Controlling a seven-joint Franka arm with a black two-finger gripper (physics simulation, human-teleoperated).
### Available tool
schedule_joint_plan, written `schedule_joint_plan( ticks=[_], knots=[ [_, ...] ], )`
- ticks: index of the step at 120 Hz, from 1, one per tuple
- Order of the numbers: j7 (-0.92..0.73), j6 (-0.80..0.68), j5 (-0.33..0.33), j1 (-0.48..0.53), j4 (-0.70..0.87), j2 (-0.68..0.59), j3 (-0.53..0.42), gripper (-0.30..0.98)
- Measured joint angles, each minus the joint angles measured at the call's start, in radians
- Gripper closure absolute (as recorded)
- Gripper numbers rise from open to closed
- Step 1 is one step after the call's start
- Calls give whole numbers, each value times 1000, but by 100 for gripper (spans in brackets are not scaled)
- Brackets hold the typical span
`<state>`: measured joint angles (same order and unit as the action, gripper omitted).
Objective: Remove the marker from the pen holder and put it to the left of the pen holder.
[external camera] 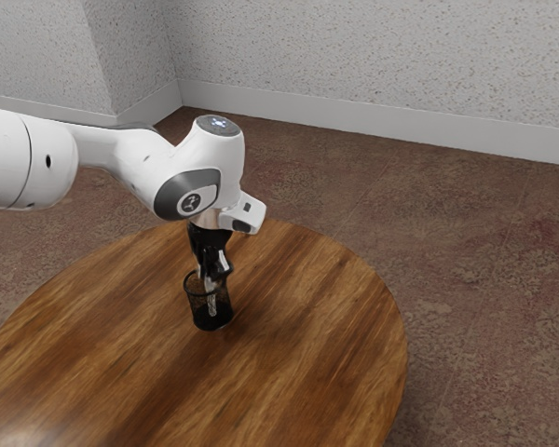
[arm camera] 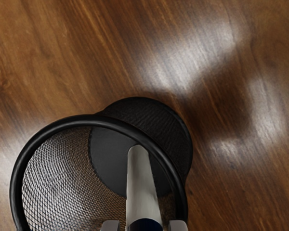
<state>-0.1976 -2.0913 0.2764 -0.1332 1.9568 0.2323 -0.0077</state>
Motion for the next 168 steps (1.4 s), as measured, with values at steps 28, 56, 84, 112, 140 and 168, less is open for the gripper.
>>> schedule_joint_plan(
  ticks=[28, 56, 84, 112, 140, 168],
  knots=[
    [1, 18, 6, 20, -3, -49, 13, 74],
    [-41, 148, -87, 40, -41, -262, 79, 78],
    [-51, 504, -128, 60, -365, -30, 190, 79],
    [-48, 781, -198, 77, -576, 285, 275, 79],
    [-51, 938, -226, 107, -762, 506, 280, 79],
    [-65, 998, -236, 124, -830, 604, 279, 79]
  ],
)
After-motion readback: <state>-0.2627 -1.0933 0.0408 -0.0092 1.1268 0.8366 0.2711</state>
